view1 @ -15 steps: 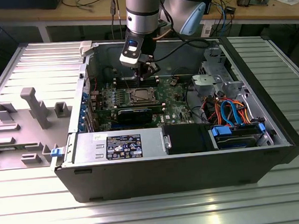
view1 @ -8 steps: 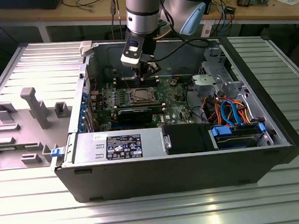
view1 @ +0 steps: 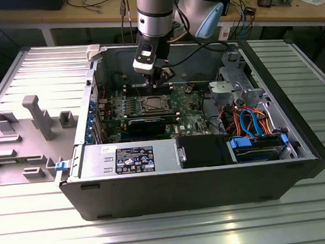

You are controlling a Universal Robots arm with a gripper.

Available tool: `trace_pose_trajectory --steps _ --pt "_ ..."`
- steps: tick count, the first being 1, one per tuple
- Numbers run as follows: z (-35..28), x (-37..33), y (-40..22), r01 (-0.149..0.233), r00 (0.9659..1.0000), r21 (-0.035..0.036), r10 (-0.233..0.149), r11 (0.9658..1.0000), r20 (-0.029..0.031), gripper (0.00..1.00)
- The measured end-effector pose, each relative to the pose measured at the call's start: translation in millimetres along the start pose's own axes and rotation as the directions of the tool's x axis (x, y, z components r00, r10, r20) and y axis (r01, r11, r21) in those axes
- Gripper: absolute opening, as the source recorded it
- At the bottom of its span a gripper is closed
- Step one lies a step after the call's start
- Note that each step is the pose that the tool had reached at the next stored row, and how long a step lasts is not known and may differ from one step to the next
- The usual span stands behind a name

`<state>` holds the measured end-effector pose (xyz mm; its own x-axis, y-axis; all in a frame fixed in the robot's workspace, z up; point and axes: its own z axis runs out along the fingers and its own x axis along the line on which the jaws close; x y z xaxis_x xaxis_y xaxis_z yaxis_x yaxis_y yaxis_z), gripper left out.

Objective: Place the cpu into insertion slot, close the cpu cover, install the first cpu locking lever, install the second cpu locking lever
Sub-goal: 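Install the first cpu locking lever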

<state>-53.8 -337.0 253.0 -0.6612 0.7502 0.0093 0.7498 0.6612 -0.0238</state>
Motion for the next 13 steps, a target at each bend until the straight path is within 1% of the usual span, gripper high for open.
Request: trace_pose_trajectory --steps 7,13 --pt "0.0 0.0 0.0 0.034 0.9994 0.0004 -0.034 0.9994 0.0008 0.11" --pt "0.0 0.0 0.0 0.065 0.9979 0.0007 -0.065 0.9979 0.0015 0.11"
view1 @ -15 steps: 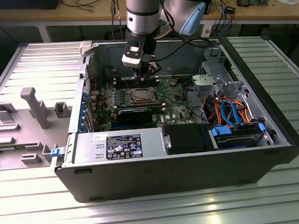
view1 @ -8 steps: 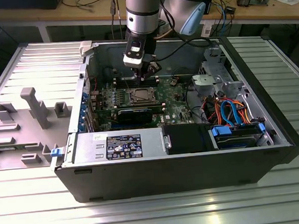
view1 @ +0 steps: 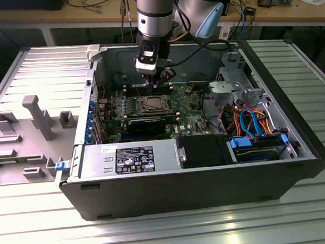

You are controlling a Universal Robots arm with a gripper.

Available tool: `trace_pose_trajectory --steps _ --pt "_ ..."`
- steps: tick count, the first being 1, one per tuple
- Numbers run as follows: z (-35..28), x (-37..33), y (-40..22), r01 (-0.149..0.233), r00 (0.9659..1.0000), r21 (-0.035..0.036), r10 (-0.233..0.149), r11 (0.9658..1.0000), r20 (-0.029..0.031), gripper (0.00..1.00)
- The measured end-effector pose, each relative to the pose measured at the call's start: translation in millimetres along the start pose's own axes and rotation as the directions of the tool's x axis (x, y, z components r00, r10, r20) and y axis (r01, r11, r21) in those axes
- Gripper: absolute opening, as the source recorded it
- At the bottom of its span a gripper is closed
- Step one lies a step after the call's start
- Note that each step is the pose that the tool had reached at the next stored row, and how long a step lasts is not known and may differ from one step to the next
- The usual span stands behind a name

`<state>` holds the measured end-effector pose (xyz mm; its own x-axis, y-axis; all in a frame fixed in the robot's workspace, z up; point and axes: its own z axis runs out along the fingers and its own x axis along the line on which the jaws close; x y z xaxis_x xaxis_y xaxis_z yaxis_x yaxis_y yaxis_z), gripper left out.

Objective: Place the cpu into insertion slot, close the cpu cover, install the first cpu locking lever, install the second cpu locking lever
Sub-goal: 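Install the first cpu locking lever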

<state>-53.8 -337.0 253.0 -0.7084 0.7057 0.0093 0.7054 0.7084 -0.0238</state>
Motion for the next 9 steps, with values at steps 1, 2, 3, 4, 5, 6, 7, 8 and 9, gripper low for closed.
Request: trace_pose_trajectory --steps 1,2,3,4,5,6,7,8,9 --pt "0.0 0.0 0.0 0.004 1.0000 0.0000 -0.004 1.0000 0.0001 0.11" --pt "0.0 0.0 0.0 0.014 0.9999 0.0001 -0.014 0.9999 0.0004 0.11" --pt "0.0 0.0 0.0 0.024 0.9997 0.0003 -0.024 0.9997 0.0006 0.11" --pt "0.0 0.0 0.0 0.028 0.9996 0.0003 -0.028 0.9996 0.0007 0.11" --pt "0.0 0.0 0.0 0.034 0.9994 0.0003 -0.034 0.9994 0.0008 0.11" --pt "0.0 0.0 0.0 0.040 0.9992 0.0004 -0.040 0.9992 0.0010 0.11" --pt "0.0 0.0 0.0 0.044 0.9990 0.0005 -0.044 0.9990 0.0011 0.11" --pt "0.0 0.0 0.0 0.049 0.9988 0.0005 -0.049 0.9988 0.0012 0.11" --pt "0.0 0.0 0.0 0.056 0.9984 0.0005 -0.056 0.9984 0.0013 0.11"
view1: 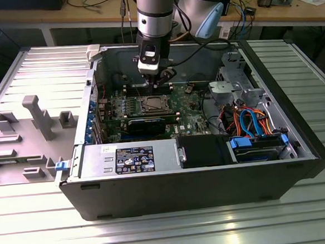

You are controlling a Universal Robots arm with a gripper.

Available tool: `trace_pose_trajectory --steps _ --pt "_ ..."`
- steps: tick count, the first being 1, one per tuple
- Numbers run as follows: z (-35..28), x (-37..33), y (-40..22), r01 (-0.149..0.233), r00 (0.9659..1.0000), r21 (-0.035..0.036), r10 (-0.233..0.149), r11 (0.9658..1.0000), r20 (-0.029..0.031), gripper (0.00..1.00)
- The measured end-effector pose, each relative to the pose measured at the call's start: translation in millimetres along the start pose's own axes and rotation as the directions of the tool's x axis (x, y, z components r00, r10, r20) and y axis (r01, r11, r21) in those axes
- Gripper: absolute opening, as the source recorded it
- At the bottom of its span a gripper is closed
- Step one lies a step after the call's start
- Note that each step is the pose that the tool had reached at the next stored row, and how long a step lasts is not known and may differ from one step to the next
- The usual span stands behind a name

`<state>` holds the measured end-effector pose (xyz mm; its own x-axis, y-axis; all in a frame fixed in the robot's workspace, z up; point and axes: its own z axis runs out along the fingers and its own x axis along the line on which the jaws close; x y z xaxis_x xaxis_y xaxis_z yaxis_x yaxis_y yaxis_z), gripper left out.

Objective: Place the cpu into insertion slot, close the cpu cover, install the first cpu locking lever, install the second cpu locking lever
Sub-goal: 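Install the first cpu locking lever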

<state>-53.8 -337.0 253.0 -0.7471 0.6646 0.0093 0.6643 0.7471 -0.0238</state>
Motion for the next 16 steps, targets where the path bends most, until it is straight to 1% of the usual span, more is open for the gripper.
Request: trace_pose_trajectory --steps 8,10,16 --pt "0.0 0.0 0.0 0.041 0.9992 0.0005 -0.041 0.9992 0.0010 0.11" --pt "0.0 0.0 0.0 0.055 0.9985 0.0006 -0.055 0.9985 0.0013 0.11" --pt "0.0 0.0 0.0 0.082 0.9966 0.0009 -0.082 0.9966 0.0019 0.11"
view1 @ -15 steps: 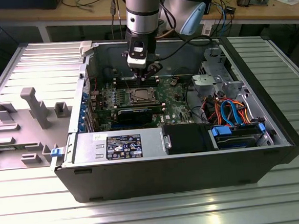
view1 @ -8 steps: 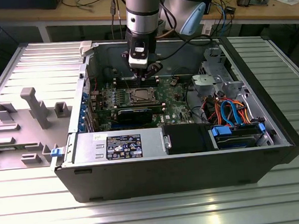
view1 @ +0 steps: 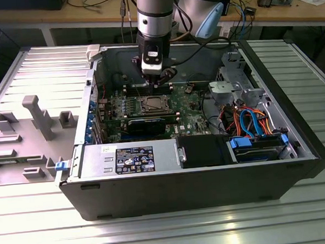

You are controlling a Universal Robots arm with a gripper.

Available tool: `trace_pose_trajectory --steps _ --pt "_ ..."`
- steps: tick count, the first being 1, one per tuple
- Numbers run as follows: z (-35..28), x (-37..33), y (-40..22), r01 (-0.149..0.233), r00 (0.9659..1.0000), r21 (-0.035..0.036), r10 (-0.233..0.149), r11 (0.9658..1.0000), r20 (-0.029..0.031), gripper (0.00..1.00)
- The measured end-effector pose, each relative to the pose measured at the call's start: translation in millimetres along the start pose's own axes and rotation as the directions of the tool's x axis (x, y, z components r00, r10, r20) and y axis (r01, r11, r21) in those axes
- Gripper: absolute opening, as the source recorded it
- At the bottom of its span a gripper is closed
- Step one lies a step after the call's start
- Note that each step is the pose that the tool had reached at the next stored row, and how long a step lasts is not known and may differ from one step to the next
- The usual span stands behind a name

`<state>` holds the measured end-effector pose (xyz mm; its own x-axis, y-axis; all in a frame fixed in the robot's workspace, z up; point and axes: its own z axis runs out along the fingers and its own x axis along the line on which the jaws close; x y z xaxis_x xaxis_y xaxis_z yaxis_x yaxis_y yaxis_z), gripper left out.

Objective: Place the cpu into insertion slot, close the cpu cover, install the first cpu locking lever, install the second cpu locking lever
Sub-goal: 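Install the first cpu locking lever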

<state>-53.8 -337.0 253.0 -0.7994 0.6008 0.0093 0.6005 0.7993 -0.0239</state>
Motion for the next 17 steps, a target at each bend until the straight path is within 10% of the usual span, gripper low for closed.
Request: trace_pose_trajectory --steps 17 --pt "0.0 0.0 0.0 0.088 0.9961 0.0009 -0.088 0.9961 0.0021 0.11"
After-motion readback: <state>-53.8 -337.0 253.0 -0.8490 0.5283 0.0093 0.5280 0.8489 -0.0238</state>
